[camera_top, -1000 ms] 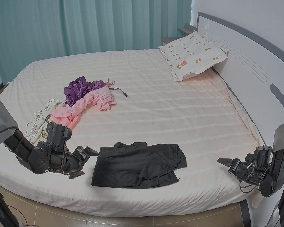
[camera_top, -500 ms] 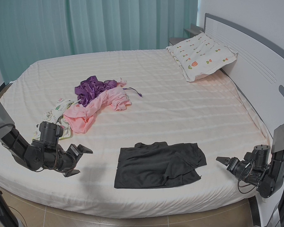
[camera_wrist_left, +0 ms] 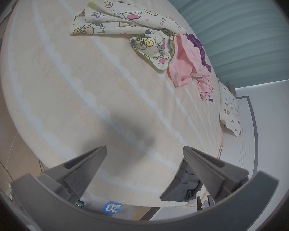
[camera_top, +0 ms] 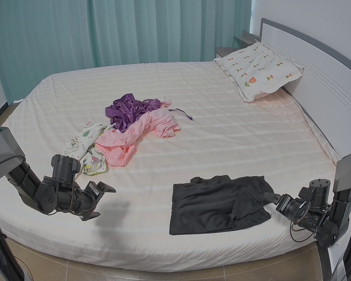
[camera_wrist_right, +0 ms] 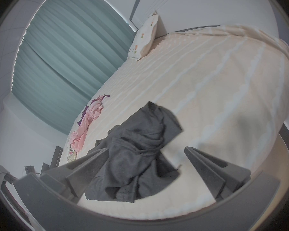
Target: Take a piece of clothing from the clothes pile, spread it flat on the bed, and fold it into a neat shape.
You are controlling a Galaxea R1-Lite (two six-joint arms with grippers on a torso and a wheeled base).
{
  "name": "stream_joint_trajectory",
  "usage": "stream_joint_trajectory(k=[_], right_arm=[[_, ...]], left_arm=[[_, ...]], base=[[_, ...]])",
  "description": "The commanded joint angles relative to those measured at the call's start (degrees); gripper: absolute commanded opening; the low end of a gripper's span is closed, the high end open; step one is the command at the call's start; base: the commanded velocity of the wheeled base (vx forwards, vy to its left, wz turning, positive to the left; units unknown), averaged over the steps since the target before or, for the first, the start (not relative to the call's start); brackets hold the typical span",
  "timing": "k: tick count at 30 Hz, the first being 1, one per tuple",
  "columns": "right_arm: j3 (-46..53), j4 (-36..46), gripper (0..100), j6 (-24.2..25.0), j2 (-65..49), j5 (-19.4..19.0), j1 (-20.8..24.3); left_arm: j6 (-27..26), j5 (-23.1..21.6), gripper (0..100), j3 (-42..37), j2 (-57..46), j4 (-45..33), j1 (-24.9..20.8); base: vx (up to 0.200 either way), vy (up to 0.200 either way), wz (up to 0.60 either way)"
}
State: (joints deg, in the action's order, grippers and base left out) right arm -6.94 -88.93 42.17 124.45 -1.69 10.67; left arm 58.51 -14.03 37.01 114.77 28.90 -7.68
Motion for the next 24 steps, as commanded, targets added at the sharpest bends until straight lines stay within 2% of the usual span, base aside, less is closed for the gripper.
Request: stream_joint_trajectory(k=[1, 5, 10, 13, 14, 15, 18, 24], right_arm=[[-0.18, -0.81, 100, -0.07, 0.26, 1.87, 3.66], [-1.76, -0.81, 100, -1.30, 0.70, 2.84, 6.21], [-5.28, -0.63, 100, -10.09, 0.79, 7.06, 9.37], [-5.81, -0.54, 100, -10.61, 0.88, 7.67, 9.81], [-9.24, 1.04, 100, -11.41, 2.46, 10.48, 12.18], [-9.24, 1.04, 100, -11.41, 2.46, 10.48, 12.18], [-14.68, 4.82, 100, -12.28, 5.10, 14.17, 14.29], [-16.35, 5.08, 100, -13.43, 8.35, 14.79, 13.94]], left_arm=[[-0.07, -0.03, 100, -0.71, 1.86, 0.72, -0.05], [-0.07, -0.56, 100, -1.85, 1.86, 3.26, -0.14], [-0.16, -0.73, 100, -2.56, 2.38, 5.20, -0.14], [-0.16, -0.73, 100, -2.56, 2.38, 5.20, -0.14], [-0.77, -0.73, 100, -2.65, 2.47, 5.20, -0.14], [-0.77, -0.73, 100, -2.65, 2.47, 5.20, -0.14], [-0.95, -0.73, 100, -2.65, 2.56, 5.20, -0.14], [-0.95, -0.73, 100, -2.65, 2.65, 5.20, -0.14]], base=[[0.000, 0.000, 0.00], [0.000, 0.000, 0.00], [0.000, 0.000, 0.00], [0.000, 0.000, 0.00], [0.000, 0.000, 0.00], [0.000, 0.000, 0.00], [0.000, 0.000, 0.00], [0.000, 0.000, 0.00]])
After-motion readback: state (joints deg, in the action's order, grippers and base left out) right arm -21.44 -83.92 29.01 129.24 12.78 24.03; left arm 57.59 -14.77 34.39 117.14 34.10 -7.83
